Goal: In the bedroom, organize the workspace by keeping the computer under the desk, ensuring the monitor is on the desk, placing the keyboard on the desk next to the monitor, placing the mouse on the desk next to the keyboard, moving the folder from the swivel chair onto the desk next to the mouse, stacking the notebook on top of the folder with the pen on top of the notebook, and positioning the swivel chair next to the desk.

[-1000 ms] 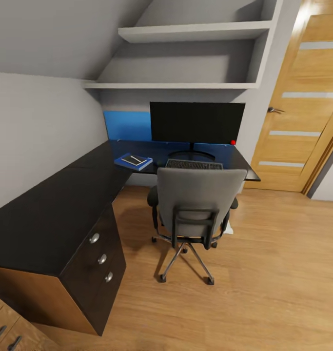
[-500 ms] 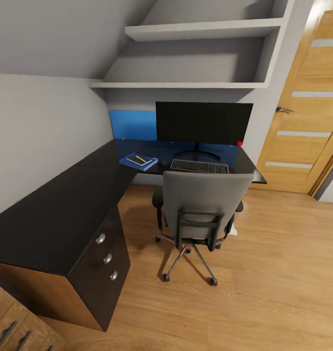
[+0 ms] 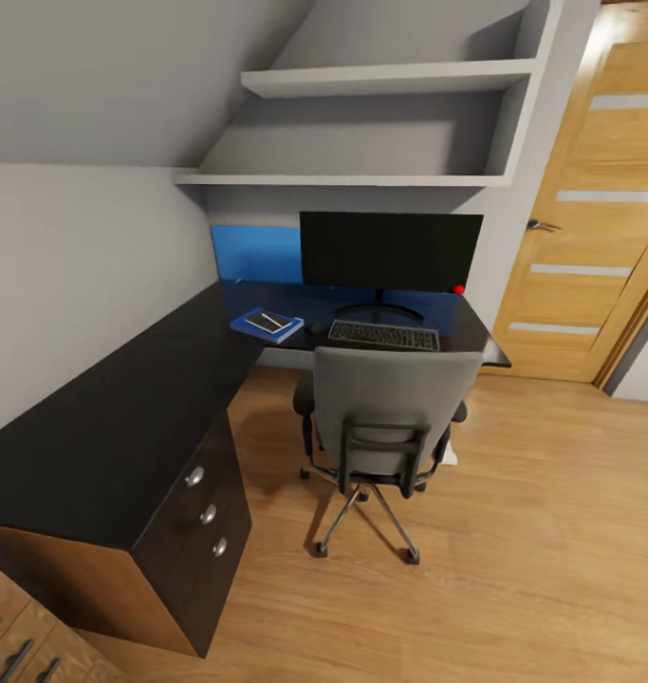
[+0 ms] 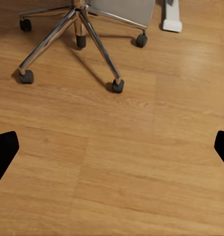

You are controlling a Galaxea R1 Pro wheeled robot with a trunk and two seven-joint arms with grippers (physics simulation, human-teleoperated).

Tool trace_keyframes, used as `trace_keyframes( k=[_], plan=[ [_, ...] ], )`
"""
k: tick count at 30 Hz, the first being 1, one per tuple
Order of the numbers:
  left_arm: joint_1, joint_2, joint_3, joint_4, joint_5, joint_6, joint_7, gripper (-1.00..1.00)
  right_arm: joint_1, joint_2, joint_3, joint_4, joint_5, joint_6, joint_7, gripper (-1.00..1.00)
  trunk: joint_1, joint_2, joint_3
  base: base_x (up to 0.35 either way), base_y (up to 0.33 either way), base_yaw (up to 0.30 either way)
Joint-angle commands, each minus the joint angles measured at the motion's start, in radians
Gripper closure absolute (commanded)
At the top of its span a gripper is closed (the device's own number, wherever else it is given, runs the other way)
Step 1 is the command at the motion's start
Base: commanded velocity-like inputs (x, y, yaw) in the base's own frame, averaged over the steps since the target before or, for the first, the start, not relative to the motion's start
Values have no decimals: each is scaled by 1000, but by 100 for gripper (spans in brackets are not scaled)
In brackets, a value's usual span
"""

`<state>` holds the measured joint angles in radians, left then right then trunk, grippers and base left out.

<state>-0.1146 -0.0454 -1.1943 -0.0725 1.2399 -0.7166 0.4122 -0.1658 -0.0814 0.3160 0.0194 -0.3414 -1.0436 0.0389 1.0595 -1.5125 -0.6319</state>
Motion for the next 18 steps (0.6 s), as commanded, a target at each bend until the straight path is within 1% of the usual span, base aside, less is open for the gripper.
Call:
trace_keyframes(
  k=[1,9,16,18],
  plan=[
    [0,0,-8,-1,1,-1,10,-100,-1,0,8,2,-11,-4,4,-100,-4,7,4,0,0,-69],
    [0,0,-8,-1,1,0,10,-100,-1,0,8,2,-14,-4,-1,-100,-35,63,39,0,0,-23],
    [0,0,-7,-2,1,1,11,-100,-1,0,7,1,-13,-2,-1,-100,-35,63,40,0,0,0],
    [0,-1,-7,-2,1,1,11,-100,-1,4,7,2,-13,22,-1,-100,-35,63,40,0,0,0]
  ],
)
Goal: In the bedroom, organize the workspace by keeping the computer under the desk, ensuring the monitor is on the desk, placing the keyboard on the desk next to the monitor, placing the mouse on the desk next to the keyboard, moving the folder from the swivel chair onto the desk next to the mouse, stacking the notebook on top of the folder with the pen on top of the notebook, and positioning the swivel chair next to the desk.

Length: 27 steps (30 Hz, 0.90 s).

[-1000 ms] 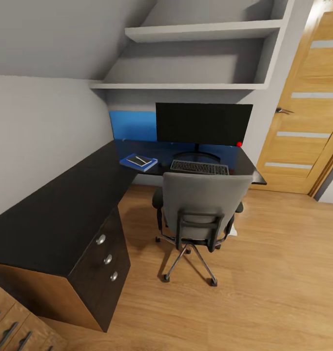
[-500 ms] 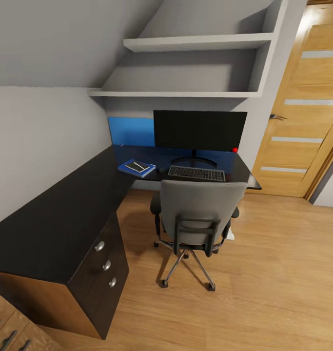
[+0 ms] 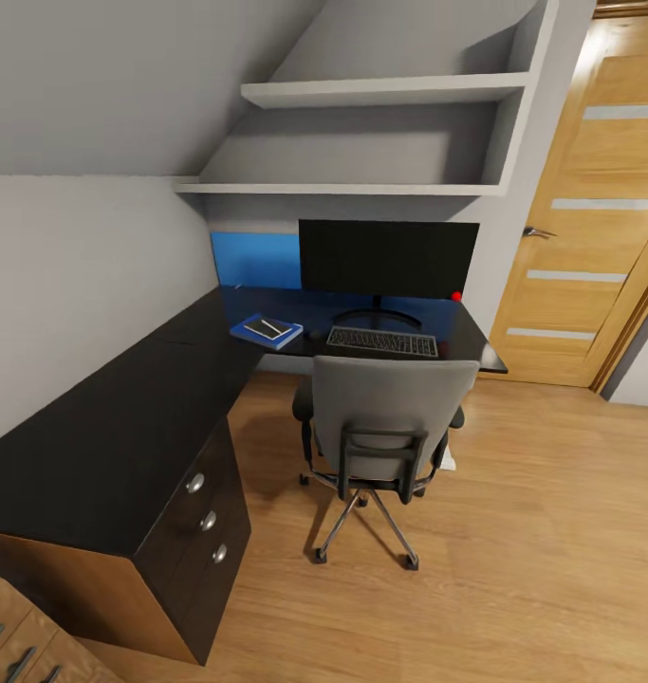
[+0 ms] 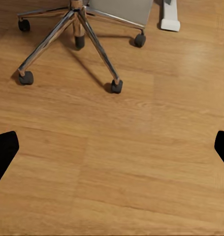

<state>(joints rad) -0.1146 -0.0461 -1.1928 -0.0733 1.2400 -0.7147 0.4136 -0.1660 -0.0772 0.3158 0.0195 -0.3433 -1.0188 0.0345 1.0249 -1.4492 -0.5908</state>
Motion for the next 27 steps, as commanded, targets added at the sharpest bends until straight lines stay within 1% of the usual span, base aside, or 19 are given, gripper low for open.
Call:
trace_keyframes(
  k=[1,7,10,14,27],
  plan=[
    [0,0,-8,-1,1,0,10,-100,-1,3,7,2,-11,8,4,-100,0,0,-1,0,0,0],
    [0,0,-8,-2,1,2,9,-100,-1,15,9,2,-11,116,4,-100,0,0,-1,0,0,0],
    [0,0,-8,-2,1,2,9,-100,-1,16,8,2,-11,147,4,-100,0,0,-1,0,0,0],
    [0,-1,-9,-2,1,1,9,-100,-1,16,8,2,-11,160,4,-100,0,0,-1,0,0,0],
    [0,-4,-10,-2,0,3,8,-100,-1,16,8,2,-11,164,4,-100,0,0,-1,0,0,0]
  ],
)
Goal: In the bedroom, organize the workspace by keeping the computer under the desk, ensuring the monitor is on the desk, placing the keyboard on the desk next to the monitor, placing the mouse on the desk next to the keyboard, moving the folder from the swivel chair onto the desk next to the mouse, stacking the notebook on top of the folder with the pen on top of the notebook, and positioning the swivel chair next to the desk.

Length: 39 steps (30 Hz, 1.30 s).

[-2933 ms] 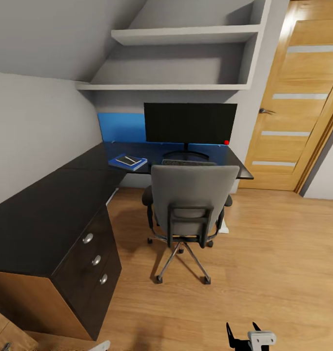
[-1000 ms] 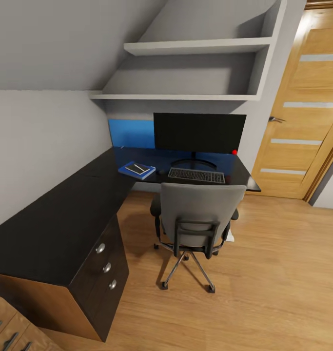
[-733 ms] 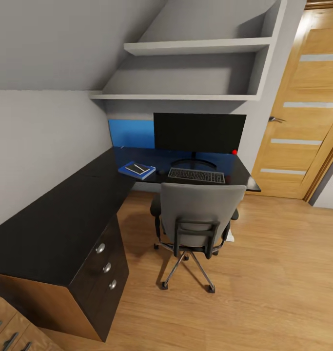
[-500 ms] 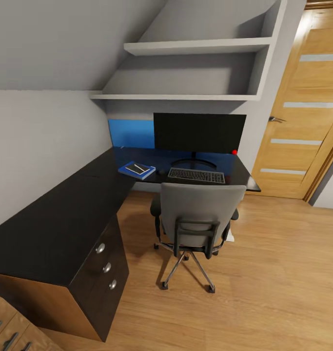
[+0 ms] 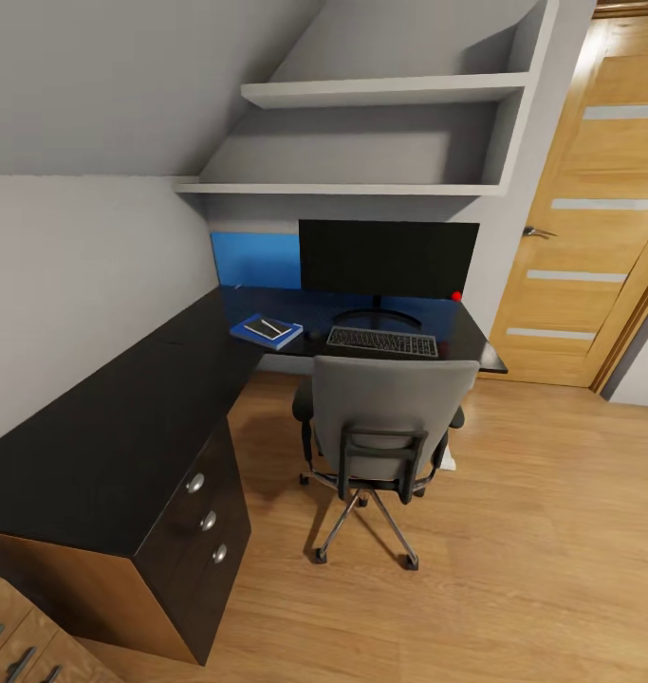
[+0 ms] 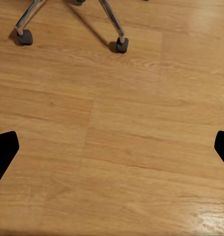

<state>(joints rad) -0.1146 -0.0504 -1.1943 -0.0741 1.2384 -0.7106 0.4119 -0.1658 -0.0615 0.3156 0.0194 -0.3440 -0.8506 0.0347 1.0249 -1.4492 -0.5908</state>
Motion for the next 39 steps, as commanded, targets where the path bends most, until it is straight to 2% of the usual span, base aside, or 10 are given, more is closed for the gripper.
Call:
trace_keyframes(
  k=[1,39],
  plan=[
    [0,-1,-8,-1,1,0,10,-100,-1,0,8,2,-10,-4,4,-100,0,0,-1,0,0,0],
    [0,-3,-7,-12,-1,0,11,-100,-1,0,8,2,-10,-4,4,-100,0,0,-1,0,0,0]
  ],
)
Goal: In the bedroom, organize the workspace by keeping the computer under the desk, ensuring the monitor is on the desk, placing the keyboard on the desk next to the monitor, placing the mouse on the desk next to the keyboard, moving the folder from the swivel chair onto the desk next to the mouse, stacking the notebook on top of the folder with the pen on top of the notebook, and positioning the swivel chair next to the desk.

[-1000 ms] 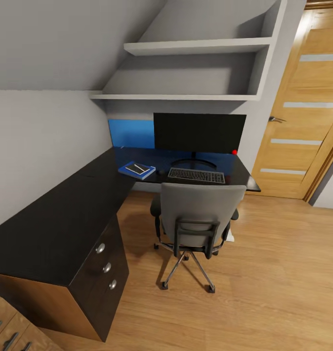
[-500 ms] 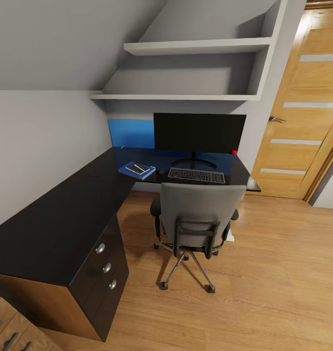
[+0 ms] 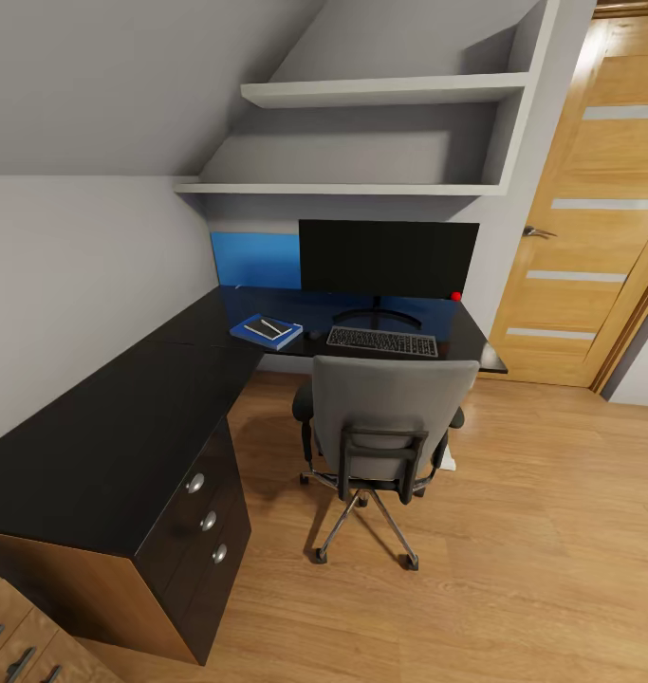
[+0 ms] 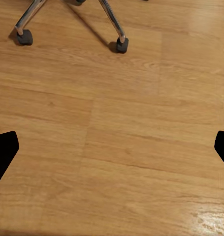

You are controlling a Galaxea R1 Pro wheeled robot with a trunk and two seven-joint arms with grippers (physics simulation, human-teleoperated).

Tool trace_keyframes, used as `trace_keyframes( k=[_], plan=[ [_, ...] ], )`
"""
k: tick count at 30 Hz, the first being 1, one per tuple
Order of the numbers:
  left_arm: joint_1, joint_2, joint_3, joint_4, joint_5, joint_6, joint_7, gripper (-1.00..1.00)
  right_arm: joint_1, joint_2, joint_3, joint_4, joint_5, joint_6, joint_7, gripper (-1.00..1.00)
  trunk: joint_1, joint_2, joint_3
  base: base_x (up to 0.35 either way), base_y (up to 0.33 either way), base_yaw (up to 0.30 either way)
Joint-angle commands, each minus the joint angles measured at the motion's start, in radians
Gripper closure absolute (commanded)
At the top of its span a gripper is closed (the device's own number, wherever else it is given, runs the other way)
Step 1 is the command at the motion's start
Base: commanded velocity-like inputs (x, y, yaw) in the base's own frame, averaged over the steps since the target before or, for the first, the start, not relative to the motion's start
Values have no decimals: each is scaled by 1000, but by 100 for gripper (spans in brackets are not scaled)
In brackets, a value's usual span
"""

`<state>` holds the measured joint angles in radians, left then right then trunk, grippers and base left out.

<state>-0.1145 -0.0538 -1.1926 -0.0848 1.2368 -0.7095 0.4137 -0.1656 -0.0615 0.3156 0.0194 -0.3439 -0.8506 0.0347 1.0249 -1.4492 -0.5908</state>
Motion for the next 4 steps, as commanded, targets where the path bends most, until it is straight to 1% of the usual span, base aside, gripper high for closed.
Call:
trace_keyframes(
  k=[1,4],
  plan=[
    [-1,0,-8,-1,1,-1,10,-100,-1,0,8,2,-10,-4,4,-100,0,0,-1,0,0,0],
    [-1,0,-8,-1,1,-1,10,-100,-2,0,8,2,-10,-4,4,-100,0,0,-1,0,0,0]
  ],
)
